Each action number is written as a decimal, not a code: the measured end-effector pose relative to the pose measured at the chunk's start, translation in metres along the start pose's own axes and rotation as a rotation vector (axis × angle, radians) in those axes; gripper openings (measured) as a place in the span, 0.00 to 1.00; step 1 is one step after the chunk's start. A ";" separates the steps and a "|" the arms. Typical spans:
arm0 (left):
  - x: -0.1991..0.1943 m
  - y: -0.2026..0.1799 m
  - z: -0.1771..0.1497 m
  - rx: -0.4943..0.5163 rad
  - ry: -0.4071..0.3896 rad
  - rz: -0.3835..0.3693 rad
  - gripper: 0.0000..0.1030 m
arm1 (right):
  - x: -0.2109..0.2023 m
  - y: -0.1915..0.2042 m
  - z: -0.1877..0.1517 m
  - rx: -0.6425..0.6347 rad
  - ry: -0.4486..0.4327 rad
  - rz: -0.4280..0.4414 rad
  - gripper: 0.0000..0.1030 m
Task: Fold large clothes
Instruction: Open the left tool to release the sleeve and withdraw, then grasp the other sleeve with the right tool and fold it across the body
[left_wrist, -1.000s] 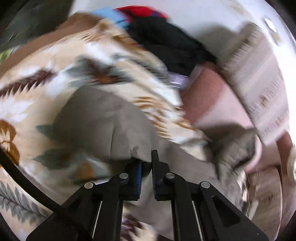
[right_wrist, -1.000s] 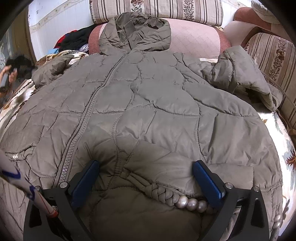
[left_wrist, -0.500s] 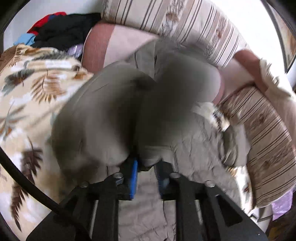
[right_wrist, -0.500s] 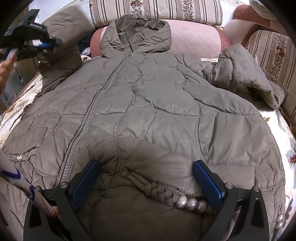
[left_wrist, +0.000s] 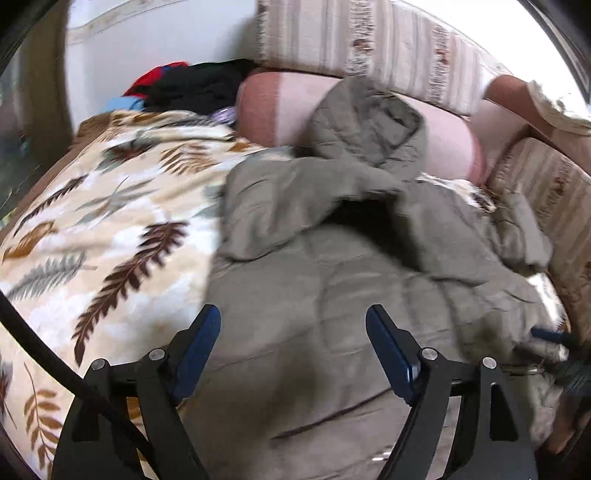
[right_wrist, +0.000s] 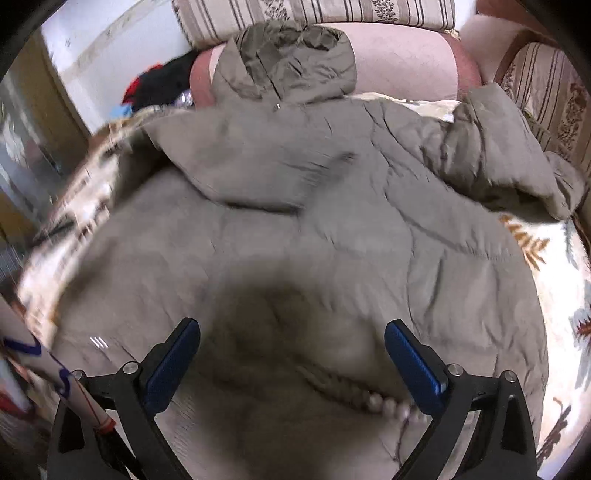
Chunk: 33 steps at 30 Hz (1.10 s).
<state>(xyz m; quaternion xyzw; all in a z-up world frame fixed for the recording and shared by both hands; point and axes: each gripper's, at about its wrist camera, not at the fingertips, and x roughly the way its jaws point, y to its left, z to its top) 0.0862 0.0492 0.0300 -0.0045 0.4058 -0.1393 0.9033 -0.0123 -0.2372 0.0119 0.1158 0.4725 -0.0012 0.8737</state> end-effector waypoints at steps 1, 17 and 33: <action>0.005 0.007 -0.004 -0.016 0.006 0.006 0.78 | 0.000 0.001 0.010 0.022 -0.001 0.011 0.99; 0.034 0.017 -0.028 -0.008 0.067 -0.064 0.78 | 0.103 -0.055 0.128 0.526 0.039 -0.068 0.42; 0.048 0.012 -0.032 0.022 0.099 -0.015 0.78 | 0.120 -0.075 0.153 0.340 0.012 -0.214 0.32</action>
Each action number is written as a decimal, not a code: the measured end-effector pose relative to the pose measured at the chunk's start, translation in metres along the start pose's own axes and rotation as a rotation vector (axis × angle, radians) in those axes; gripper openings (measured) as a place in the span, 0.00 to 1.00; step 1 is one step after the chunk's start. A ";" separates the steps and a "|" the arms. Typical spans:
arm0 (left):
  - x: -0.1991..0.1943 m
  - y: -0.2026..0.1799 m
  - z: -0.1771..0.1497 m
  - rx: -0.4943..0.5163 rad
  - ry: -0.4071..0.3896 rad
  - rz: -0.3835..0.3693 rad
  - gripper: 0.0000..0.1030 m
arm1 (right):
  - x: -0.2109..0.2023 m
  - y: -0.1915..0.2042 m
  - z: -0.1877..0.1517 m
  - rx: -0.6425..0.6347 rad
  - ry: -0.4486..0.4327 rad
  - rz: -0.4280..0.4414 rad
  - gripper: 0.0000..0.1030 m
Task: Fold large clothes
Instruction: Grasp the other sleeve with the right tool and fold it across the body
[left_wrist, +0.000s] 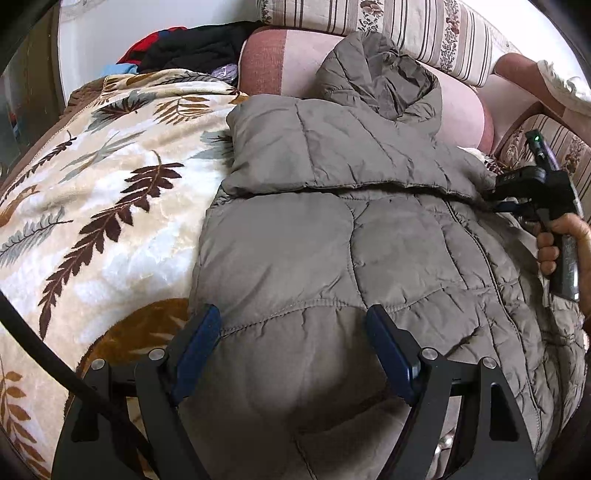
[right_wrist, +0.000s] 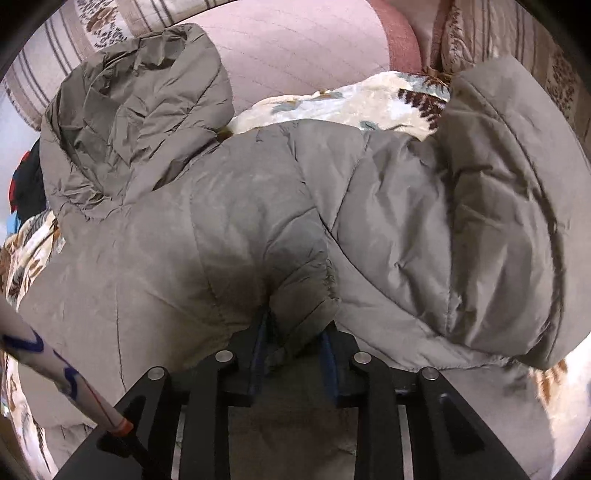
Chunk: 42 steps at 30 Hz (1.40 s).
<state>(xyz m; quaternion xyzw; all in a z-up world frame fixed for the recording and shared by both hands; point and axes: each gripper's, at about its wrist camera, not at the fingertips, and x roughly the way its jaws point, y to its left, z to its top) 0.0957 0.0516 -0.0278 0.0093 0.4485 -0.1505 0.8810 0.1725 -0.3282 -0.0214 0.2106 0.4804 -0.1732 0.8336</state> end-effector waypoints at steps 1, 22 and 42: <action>0.000 0.000 -0.001 0.002 -0.002 0.003 0.78 | -0.006 -0.001 0.001 -0.014 -0.004 -0.016 0.41; 0.005 -0.003 -0.007 0.032 -0.009 0.060 0.85 | -0.114 -0.319 0.018 0.377 -0.182 -0.255 0.72; 0.019 0.012 -0.005 -0.055 0.053 0.061 1.00 | -0.110 -0.317 0.087 0.326 -0.253 -0.286 0.08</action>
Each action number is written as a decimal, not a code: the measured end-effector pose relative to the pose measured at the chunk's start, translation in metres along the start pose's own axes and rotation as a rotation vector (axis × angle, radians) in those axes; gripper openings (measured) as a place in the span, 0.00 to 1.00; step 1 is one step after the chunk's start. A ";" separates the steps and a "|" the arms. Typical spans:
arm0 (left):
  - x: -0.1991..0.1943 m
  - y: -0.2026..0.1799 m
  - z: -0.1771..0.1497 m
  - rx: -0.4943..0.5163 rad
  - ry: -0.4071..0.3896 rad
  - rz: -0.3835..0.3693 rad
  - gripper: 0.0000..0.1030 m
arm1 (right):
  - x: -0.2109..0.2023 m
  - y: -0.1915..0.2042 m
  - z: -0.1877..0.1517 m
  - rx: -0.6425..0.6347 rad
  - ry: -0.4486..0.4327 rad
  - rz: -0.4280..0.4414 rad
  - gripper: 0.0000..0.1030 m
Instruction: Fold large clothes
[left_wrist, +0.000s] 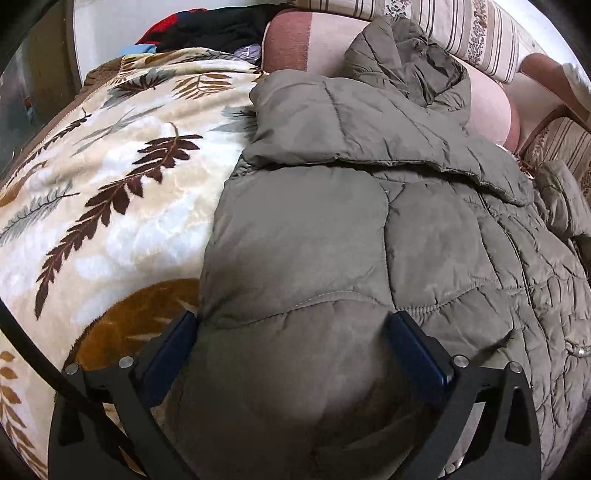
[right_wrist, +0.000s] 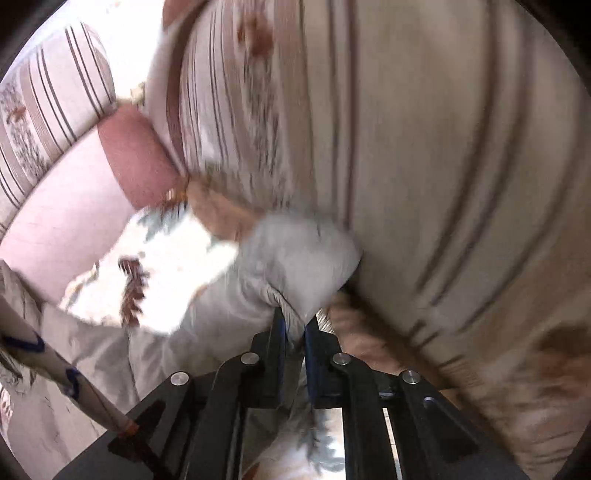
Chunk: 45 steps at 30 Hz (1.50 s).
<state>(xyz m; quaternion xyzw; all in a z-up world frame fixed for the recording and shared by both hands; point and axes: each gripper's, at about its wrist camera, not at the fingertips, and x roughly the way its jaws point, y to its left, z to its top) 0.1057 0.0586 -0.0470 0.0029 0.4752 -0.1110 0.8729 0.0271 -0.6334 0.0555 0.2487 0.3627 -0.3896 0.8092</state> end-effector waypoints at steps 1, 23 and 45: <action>0.000 0.000 0.000 -0.003 -0.001 -0.002 1.00 | -0.014 -0.003 0.005 0.009 -0.030 -0.020 0.08; -0.051 0.038 -0.005 -0.183 -0.137 -0.099 1.00 | -0.273 0.257 -0.056 -0.413 -0.293 0.347 0.07; -0.086 0.086 0.011 -0.263 -0.242 -0.052 1.00 | -0.149 0.465 -0.375 -1.049 0.109 0.439 0.36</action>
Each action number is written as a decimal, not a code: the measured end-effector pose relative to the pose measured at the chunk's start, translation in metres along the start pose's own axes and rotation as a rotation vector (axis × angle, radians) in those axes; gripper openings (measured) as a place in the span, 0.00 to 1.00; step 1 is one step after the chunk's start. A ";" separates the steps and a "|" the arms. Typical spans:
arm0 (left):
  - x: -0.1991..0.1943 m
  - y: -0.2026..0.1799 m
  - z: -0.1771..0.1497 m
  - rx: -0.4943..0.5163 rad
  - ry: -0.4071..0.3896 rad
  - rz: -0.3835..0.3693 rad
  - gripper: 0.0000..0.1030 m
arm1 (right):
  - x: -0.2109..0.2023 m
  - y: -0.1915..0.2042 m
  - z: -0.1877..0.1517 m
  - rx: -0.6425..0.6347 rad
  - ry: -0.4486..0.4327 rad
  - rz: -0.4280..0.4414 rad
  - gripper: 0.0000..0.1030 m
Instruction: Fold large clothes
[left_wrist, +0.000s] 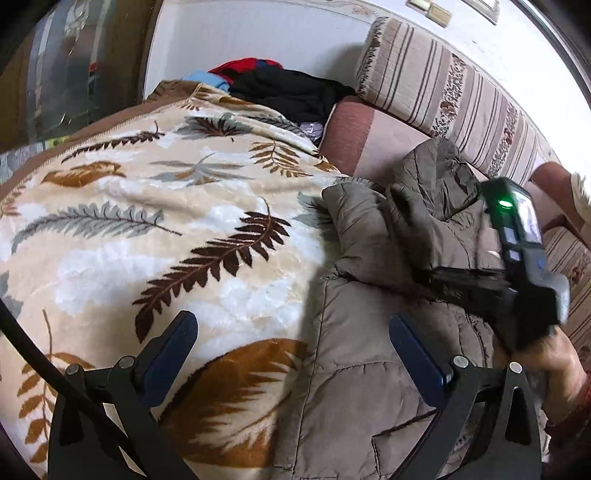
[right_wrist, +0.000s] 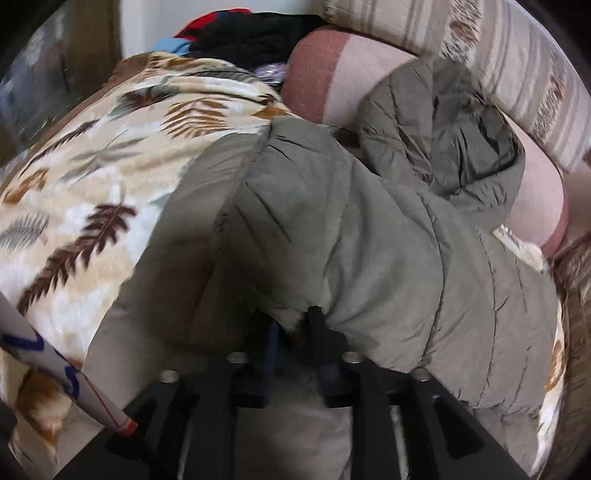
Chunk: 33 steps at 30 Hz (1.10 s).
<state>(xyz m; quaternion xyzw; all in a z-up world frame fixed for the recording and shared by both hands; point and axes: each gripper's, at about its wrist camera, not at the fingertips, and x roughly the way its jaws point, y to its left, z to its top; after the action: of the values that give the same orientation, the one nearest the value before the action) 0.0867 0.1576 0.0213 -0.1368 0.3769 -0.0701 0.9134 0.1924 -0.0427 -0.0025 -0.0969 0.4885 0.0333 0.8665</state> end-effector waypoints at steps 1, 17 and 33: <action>-0.001 0.000 0.000 -0.003 0.000 0.001 1.00 | -0.008 -0.001 -0.003 -0.006 0.004 0.051 0.55; 0.012 -0.012 -0.007 0.071 0.022 0.043 1.00 | 0.026 -0.022 0.029 0.145 0.053 0.097 0.34; 0.006 -0.037 -0.033 0.125 0.031 0.033 1.00 | -0.144 -0.188 -0.211 0.441 -0.115 -0.072 0.74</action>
<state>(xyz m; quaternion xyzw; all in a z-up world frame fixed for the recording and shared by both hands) 0.0669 0.1141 0.0065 -0.0723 0.3882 -0.0804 0.9152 -0.0318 -0.2633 0.0395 0.0798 0.4302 -0.0996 0.8937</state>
